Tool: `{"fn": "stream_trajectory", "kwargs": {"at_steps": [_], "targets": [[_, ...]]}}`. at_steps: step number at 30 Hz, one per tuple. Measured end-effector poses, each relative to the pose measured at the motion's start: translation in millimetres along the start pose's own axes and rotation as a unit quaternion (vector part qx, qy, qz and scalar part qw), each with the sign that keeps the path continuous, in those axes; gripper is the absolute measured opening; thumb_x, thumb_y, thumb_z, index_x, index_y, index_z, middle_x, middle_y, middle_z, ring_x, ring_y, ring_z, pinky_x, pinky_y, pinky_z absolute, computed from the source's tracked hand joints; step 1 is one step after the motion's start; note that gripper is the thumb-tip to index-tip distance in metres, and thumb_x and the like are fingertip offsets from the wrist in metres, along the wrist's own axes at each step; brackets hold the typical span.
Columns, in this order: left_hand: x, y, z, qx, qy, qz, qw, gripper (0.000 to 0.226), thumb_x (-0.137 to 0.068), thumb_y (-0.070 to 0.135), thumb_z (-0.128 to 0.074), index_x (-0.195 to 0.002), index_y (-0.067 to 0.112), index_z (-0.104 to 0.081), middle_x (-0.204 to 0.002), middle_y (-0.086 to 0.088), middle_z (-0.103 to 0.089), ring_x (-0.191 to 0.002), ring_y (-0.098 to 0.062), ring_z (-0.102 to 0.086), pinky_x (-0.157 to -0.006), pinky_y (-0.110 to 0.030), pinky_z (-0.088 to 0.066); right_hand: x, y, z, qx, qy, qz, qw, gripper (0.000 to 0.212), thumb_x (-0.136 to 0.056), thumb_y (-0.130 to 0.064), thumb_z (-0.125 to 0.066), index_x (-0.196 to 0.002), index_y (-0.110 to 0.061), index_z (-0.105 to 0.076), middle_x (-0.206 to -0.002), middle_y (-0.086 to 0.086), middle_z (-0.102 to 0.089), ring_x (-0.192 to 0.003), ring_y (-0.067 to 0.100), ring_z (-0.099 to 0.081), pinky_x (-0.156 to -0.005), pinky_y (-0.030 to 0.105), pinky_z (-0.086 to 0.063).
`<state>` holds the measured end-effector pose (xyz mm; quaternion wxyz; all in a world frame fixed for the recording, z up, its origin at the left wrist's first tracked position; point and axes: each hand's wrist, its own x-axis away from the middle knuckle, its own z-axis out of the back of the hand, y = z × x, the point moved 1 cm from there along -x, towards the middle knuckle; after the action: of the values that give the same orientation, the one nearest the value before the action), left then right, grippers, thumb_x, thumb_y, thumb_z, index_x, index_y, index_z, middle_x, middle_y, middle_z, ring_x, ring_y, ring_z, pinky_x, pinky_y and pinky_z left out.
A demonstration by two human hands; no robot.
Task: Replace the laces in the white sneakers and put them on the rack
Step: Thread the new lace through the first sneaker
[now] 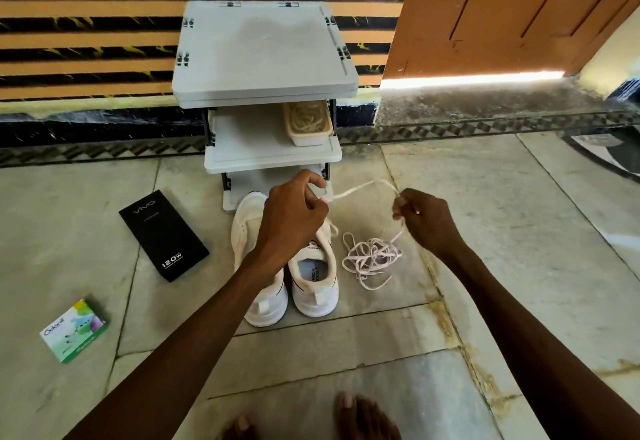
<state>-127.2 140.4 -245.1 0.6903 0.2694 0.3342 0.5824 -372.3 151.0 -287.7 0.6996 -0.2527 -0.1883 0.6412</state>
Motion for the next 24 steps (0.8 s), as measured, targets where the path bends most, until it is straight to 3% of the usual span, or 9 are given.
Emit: {"fn": "stream_trajectory", "kwargs": {"at_steps": [3, 7, 12, 15, 20, 24], "targets": [[1.2, 4.5, -2.1, 0.03, -0.043, -0.029, 0.998, 0.028, -0.084, 0.013, -0.069, -0.109, 0.025, -0.068, -0.068, 0.011, -0.063, -0.062, -0.001, -0.058, -0.065, -0.02, -0.05, 3.3, -31.4, -4.7, -0.014, -0.044, 0.089, 0.995, 0.027, -0.097, -0.019, -0.048, -0.075, -0.028, -0.061, -0.064, -0.016, -0.065, -0.067, 0.005, -0.062, -0.074, 0.04, -0.052], [-1.9, 6.8, -2.9, 0.046, -0.089, -0.051, 0.994, 0.032, -0.087, 0.016, -0.067, -0.117, 0.024, -0.067, -0.071, 0.01, -0.063, -0.064, -0.003, -0.058, -0.07, -0.025, -0.052, 8.5, -58.0, -11.7, -0.014, -0.052, 0.164, 0.985, 0.026, -0.096, -0.032, -0.045, -0.076, -0.031, -0.061, -0.064, -0.014, -0.061, -0.062, 0.01, -0.059, -0.068, 0.039, -0.052], [-1.0, 2.5, -6.1, 0.049, -0.104, -0.048, 0.992, 0.024, -0.089, 0.016, -0.067, -0.112, 0.022, -0.069, -0.072, 0.005, -0.064, -0.062, -0.004, -0.057, -0.068, -0.023, -0.05, 12.6, -66.4, -17.3, 0.035, -0.063, 0.179, 0.981, 0.03, -0.092, -0.032, -0.04, -0.079, -0.022, -0.065, -0.058, -0.013, -0.052, -0.061, 0.019, -0.057, -0.072, 0.041, -0.05], [2.6, -0.1, -7.9, 0.042, -0.113, -0.055, 0.991, 0.029, -0.089, 0.013, -0.065, -0.116, 0.024, -0.067, -0.072, 0.007, -0.062, -0.063, -0.002, -0.056, -0.066, -0.018, -0.048, 15.3, -68.8, -24.1, 0.06, -0.08, 0.201, 0.975, 0.028, -0.095, -0.031, -0.043, -0.078, -0.021, -0.064, -0.052, -0.017, -0.04, -0.056, 0.013, -0.045, -0.071, 0.039, -0.047], [4.5, -5.5, -8.4, 0.039, -0.096, -0.037, 0.994, 0.012, -0.086, 0.008, -0.066, -0.09, 0.017, -0.073, -0.079, 0.005, -0.069, -0.068, -0.004, -0.061, -0.067, -0.021, -0.051, 17.6, -70.5, -28.4, 0.035, -0.092, 0.19, 0.977, 0.033, -0.095, -0.037, -0.04, -0.078, -0.023, -0.064, -0.057, -0.015, -0.051, -0.057, 0.009, -0.047, -0.069, 0.035, -0.042], [5.1, -9.3, -5.6, 0.027, -0.11, -0.039, 0.993, 0.007, -0.087, 0.014, -0.069, -0.091, 0.014, -0.074, -0.079, 0.002, -0.07, -0.069, -0.006, -0.06, -0.067, -0.022, -0.051, 17.2, -72.1, -29.6, 0.023, -0.098, 0.18, 0.979, 0.03, -0.096, -0.038, -0.043, -0.076, -0.025, -0.061, -0.057, -0.015, -0.05, -0.059, 0.011, -0.05, -0.069, 0.035, -0.043]]}}
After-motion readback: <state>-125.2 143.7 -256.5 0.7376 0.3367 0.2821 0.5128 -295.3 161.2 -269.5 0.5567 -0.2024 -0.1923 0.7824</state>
